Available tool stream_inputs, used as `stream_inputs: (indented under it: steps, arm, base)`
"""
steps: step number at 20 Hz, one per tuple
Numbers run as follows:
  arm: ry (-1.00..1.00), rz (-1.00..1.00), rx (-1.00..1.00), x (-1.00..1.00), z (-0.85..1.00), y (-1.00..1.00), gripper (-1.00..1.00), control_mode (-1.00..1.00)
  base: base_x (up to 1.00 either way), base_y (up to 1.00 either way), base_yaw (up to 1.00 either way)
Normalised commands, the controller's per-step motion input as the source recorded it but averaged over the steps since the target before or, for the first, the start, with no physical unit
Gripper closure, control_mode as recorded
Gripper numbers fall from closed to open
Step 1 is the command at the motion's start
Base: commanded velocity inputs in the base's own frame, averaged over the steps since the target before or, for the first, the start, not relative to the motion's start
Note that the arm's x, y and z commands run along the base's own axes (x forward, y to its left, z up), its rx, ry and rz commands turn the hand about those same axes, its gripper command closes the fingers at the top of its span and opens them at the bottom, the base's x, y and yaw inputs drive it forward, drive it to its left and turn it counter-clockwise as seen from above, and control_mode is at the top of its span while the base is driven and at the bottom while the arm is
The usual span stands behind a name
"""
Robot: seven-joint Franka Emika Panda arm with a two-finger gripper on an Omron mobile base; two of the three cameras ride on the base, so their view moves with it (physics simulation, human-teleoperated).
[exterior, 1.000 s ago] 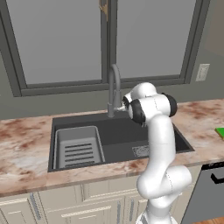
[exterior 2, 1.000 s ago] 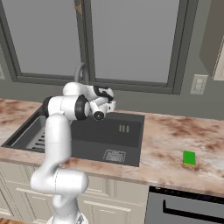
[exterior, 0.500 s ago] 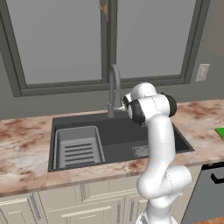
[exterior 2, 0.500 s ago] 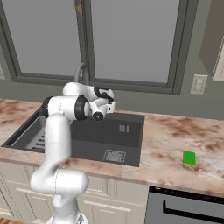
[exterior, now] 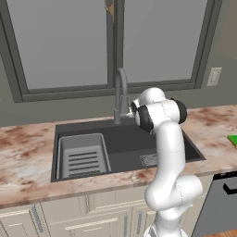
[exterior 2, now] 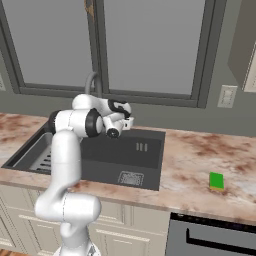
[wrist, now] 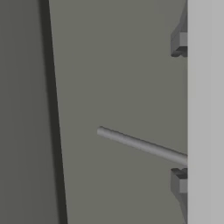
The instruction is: Soak the sponge with water for a few seconds and then drop it inside the sink.
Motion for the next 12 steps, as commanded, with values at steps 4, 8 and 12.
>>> stream_inputs:
  steps: [4, 8, 12]
  arm:
    - [0.0, -0.01, 0.02, 0.0, -0.24, -0.75, -1.0, -1.0]
    - [0.0, -0.02, 0.01, 0.0, -0.36, -0.75, -1.0, -1.0]
    - [0.0, -0.03, 0.01, -0.05, -0.45, -0.72, -1.0, -1.0]
  base:
    - [0.0, 0.0, 0.0]
    - [0.0, 0.0, 0.0]
    - [0.0, 0.0, 0.0]
